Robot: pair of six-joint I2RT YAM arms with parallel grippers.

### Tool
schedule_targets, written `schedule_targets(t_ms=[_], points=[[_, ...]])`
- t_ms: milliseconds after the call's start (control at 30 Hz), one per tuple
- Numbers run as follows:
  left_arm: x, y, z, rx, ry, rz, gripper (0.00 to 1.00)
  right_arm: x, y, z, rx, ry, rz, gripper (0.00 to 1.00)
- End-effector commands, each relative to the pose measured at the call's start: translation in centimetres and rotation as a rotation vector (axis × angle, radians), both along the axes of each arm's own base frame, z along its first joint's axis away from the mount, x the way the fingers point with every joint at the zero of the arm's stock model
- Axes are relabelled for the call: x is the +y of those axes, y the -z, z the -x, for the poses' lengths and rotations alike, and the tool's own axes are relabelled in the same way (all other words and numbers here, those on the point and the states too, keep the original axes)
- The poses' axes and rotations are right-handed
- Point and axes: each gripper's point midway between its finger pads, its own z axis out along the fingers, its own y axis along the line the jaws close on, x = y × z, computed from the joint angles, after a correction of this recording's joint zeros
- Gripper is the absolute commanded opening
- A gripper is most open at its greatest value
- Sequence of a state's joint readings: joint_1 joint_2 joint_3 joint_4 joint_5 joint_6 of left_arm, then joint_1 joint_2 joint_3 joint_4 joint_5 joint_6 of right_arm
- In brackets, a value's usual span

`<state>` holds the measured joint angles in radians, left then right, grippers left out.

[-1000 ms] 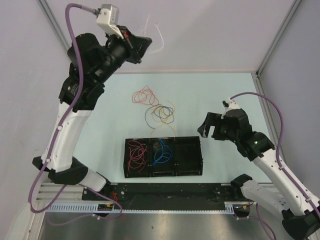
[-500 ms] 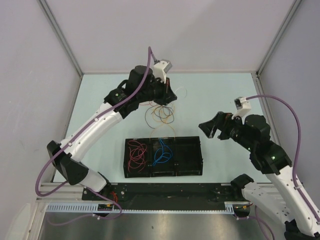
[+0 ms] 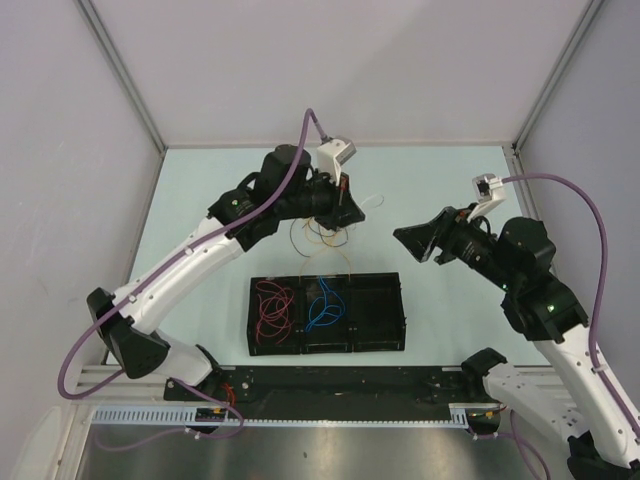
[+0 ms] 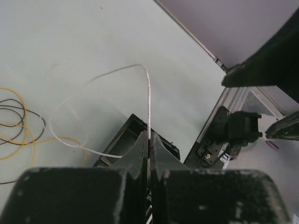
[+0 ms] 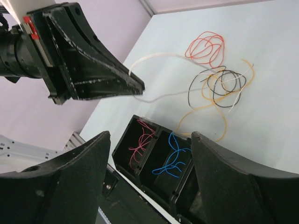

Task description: Untangle the cables

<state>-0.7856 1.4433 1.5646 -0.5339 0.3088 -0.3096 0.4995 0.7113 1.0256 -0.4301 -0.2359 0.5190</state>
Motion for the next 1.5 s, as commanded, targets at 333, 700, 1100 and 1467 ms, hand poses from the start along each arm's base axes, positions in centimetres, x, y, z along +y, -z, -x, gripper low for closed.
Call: schedule_targets(t_ms=[333, 700, 1100, 1467], points=[[0.5, -5.3, 5.5, -0.004, 0.236, 0.02, 0.0, 1.4, -3.6, 1.1, -0.165, -0.157, 0.057, 0.7], [0.5, -6.9, 7.2, -0.02, 0.32, 0.057, 0.0, 1.8, -4.6, 0.5, -0.195, -0.165, 0.067, 0.69], [0.6, -7.1, 7.6, -0.028, 0.344, 0.069, 0.0, 2.3, -4.9, -1.1, -0.22, -0.155, 0.087, 0.64], [0.3, -6.4, 7.3, -0.023, 0.346, 0.058, 0.0, 2.5, -4.5, -1.5, -0.218, -0.157, 0.1, 0.15]])
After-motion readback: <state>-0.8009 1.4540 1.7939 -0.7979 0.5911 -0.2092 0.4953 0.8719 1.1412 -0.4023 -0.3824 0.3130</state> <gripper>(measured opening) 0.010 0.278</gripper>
